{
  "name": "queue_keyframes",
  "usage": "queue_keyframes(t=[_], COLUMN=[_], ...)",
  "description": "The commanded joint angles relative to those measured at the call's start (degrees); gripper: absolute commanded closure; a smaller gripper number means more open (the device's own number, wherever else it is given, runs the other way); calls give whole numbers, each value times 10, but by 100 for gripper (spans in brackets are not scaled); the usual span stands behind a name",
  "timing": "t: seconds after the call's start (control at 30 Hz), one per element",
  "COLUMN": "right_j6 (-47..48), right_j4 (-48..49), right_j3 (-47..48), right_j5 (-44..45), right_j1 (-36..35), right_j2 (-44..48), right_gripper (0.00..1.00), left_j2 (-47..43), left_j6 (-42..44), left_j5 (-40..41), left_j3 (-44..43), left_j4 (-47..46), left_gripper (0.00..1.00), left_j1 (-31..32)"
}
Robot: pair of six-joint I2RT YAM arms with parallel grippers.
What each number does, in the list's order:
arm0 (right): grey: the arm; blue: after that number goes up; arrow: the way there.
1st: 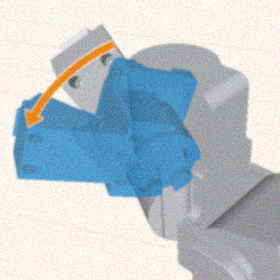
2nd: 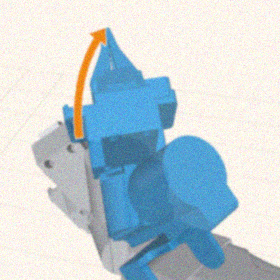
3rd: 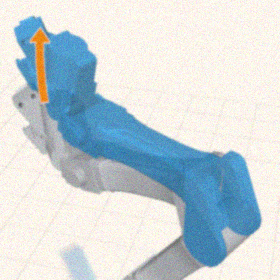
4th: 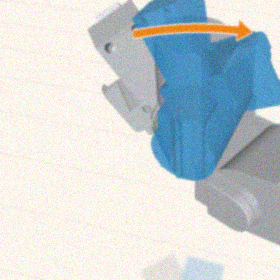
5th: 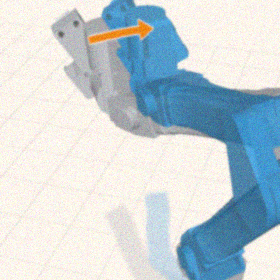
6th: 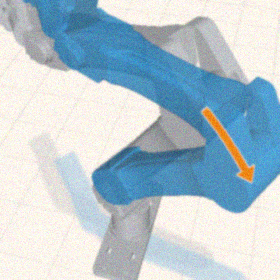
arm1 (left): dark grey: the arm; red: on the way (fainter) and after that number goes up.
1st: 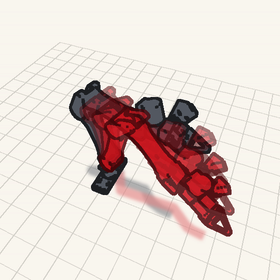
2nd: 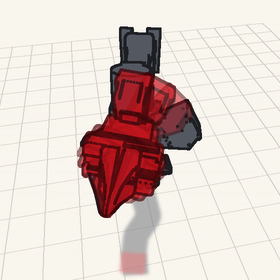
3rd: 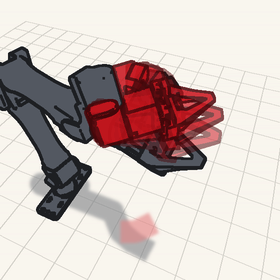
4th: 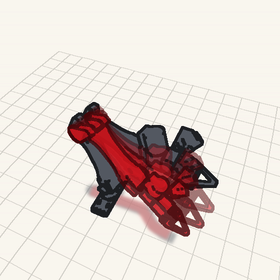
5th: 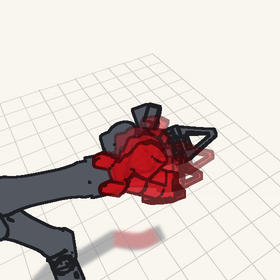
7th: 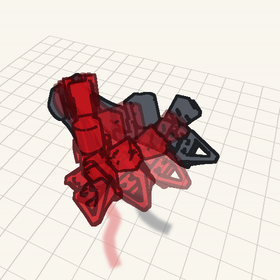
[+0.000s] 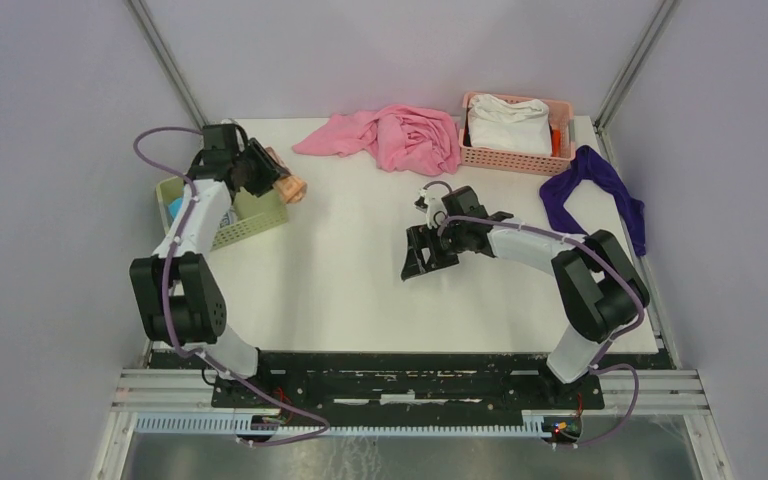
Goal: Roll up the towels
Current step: Place the towel in the bin.
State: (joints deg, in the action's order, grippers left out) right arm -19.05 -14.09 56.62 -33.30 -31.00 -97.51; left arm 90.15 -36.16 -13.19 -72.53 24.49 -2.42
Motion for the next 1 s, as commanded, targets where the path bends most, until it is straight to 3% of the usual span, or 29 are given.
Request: queue_keyframes(t=[0.0,0.07,0.37,0.6,0.97], right_j6=[38,41,48,52,50], right_j4=[-11,-11,-7,-8,-3], right_j3=[-11,-13,-29,-34,-36], right_j5=[42,42,50,56,56], right_j1=[0,1,1,0,0], right_j2=[18,19,34,42,38], right_gripper=[7,0,0,0,0], left_j2=[70,107,287,369,398], left_j6=[105,126,225,249,254], left_j5=[-72,-80,-98,-3,150], left_j3=[-117,-166,-350,-397,-393], left_j4=[93,119,252,319,351], left_gripper=[65,66,69,69,67], left_j1=[-63,-87,-143,-147,-140])
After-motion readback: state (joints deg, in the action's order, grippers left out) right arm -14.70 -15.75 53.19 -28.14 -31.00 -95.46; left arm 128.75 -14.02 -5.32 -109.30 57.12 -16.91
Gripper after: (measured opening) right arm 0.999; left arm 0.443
